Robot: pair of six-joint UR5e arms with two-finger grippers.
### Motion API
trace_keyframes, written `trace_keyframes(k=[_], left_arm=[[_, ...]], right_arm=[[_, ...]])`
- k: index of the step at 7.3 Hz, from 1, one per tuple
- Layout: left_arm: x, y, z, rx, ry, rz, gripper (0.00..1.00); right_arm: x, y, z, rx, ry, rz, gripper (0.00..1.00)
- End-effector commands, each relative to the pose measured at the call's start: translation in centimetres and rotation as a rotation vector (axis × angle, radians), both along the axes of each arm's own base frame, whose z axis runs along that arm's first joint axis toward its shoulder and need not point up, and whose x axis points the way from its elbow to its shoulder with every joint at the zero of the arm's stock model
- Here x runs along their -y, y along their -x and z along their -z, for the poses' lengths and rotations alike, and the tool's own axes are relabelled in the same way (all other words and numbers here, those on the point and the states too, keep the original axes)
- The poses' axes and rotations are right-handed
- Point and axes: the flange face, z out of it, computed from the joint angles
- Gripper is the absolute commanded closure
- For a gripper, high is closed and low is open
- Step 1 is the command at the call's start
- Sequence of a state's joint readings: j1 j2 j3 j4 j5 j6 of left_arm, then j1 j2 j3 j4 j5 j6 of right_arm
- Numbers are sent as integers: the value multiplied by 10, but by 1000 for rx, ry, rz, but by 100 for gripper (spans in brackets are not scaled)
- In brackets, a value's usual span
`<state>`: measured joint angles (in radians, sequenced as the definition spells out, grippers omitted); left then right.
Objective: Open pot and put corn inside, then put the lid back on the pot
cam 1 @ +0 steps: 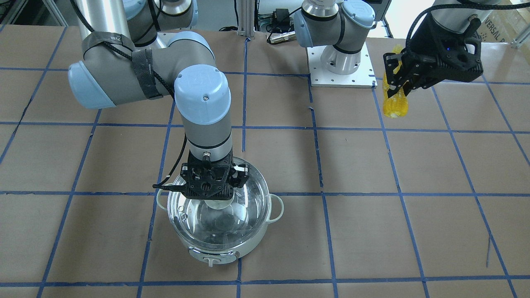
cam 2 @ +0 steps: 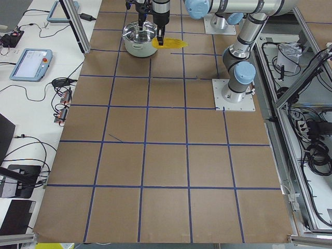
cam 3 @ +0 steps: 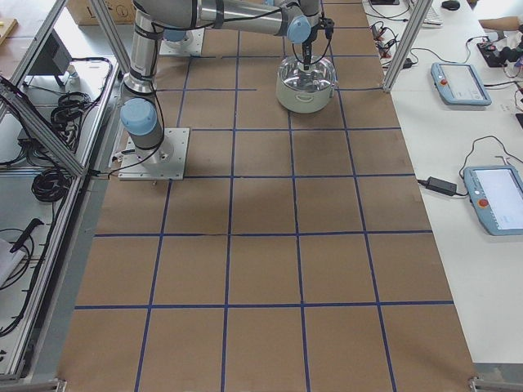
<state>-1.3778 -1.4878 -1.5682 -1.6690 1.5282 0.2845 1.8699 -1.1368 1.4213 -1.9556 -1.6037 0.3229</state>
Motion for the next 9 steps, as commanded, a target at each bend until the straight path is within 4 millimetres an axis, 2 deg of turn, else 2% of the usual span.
trace_keyframes(k=[1,3,4,5,6,7,8,9], left_arm=[[-4,1,-5,3,8,-57,97],[-2,13,-8,-2,3,-221,97],[-3,33,-7,12,3,-252,97],[-2,54,-3,18,-3,-266,97],[1,70,-3,35,-4,-304,97],[16,94,1,36,-8,-339,97],[45,132,17,28,12,-419,97],[66,184,36,21,23,-484,97]], right_arm=[[-6,5,-29,-18,22,-6,70],[-15,13,-74,-33,-10,-24,70],[-12,27,-91,-44,-18,-72,70],[-5,54,-108,-62,-35,-78,70],[5,94,-129,-67,-38,-96,70],[14,148,-151,-61,-69,-72,70],[13,198,-167,-59,-128,-74,70],[6,222,-175,-51,-177,-71,70]])
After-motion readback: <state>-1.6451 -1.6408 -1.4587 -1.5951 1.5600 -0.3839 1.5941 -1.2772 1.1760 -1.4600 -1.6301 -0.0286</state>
